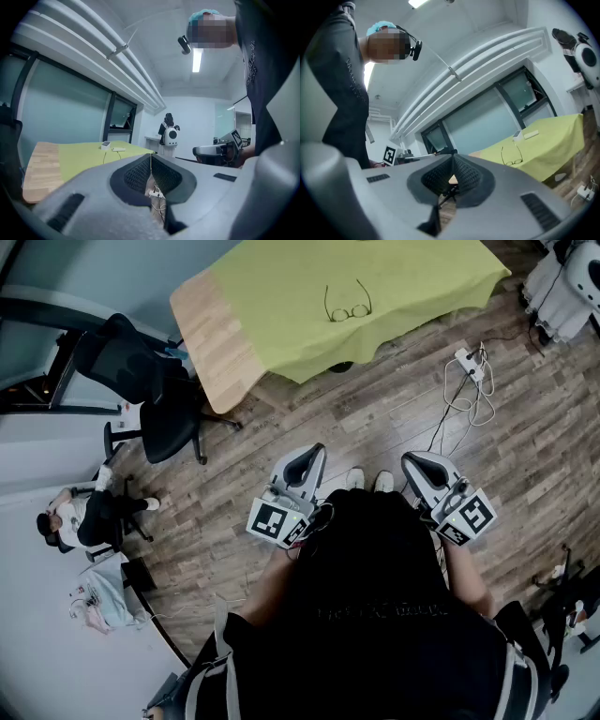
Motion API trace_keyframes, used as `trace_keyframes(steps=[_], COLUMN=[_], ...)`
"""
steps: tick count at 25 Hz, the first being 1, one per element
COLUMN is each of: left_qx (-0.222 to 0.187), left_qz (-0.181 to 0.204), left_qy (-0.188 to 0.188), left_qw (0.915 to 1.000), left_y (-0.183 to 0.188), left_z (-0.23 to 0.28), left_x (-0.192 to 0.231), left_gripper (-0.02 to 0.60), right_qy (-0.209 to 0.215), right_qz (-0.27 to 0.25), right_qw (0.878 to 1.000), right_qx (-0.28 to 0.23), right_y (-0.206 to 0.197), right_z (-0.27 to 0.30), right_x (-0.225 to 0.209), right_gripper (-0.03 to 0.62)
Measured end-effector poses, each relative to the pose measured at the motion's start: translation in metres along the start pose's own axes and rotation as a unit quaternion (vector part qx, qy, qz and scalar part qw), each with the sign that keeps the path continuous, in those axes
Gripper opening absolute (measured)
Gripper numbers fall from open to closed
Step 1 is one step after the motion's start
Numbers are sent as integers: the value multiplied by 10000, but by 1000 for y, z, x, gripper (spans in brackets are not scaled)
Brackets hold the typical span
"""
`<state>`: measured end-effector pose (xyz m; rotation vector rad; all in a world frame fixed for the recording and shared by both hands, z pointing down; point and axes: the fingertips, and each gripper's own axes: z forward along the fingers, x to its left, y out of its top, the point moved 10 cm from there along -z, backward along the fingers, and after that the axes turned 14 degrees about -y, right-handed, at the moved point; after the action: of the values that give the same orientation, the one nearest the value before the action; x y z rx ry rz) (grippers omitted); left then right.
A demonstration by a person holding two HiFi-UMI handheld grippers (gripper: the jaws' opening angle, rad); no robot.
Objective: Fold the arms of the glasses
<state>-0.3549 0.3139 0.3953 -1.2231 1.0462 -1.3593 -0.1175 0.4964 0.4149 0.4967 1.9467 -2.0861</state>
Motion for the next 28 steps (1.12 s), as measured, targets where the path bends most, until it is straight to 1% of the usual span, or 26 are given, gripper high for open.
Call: trace_keyframes(steps=[4, 8, 10, 13, 16, 20, 25, 28], left_qx=[-64, -157, -197, -265, -287, -308, -327, -341], left_qz=[-10, -30, 38, 150, 202, 170, 233, 264], left_qy=[84, 214, 226, 197, 179, 126, 75, 39], left_qw=[9999, 9996, 9995, 9993, 9992, 9993, 9992, 9991], left_y=[-6, -6, -2, 5, 5, 1, 4, 10], left_z=[-2, -4, -3, -2, 4, 14, 30, 41], left_x=[-5, -8, -9, -12, -8, -2, 10, 24], left_gripper=[20, 20, 20, 20, 20, 20, 20, 20], right_qy=[94, 232, 285, 311, 256, 57, 39, -7], right_qz=[-56, 82, 83, 32, 35, 137, 160, 240], right_qw=[9999, 9993, 9989, 9991, 9995, 9999, 9998, 9997], right_qx=[15, -282, -361, -284, -202, -83, -74, -36], right_y=[-9, -7, -5, -6, -7, -11, -8, -5], right_z=[-5, -10, -12, -12, -8, -8, -1, 12], right_x=[-2, -4, -6, -9, -15, -25, -37, -47], right_gripper=[31, 32, 32, 32, 32, 31, 32, 31])
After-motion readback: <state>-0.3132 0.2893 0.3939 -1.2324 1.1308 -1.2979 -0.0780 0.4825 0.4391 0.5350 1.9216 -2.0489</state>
